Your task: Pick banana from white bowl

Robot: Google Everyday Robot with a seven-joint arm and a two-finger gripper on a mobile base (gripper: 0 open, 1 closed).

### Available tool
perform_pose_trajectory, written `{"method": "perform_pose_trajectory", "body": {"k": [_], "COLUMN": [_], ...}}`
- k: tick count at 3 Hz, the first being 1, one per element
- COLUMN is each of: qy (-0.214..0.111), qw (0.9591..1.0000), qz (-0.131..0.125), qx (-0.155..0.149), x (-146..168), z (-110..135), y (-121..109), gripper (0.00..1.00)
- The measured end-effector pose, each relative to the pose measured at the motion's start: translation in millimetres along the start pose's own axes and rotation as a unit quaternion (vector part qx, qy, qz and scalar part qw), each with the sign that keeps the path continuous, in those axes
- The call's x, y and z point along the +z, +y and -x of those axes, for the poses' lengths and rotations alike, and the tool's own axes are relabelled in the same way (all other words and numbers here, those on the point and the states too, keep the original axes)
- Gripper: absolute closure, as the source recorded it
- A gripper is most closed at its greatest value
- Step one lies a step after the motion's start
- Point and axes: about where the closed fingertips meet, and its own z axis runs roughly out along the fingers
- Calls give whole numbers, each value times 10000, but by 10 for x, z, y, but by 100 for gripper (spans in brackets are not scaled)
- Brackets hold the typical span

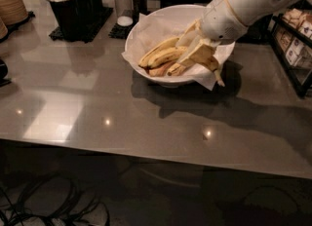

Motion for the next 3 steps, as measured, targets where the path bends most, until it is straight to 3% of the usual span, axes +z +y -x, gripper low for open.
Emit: {"method": "perform_pose_trajectory", "body": {"k": [1, 2, 3], "qy": [-769, -1131, -1160], "qw": [9967, 9925, 9920], "qz": [-236, -393, -417], "qx": [109, 238, 269], "x": [-311, -529, -562], "z": [-52, -103, -115], "y": [251, 397, 410], "gripper": [100, 100, 100]}}
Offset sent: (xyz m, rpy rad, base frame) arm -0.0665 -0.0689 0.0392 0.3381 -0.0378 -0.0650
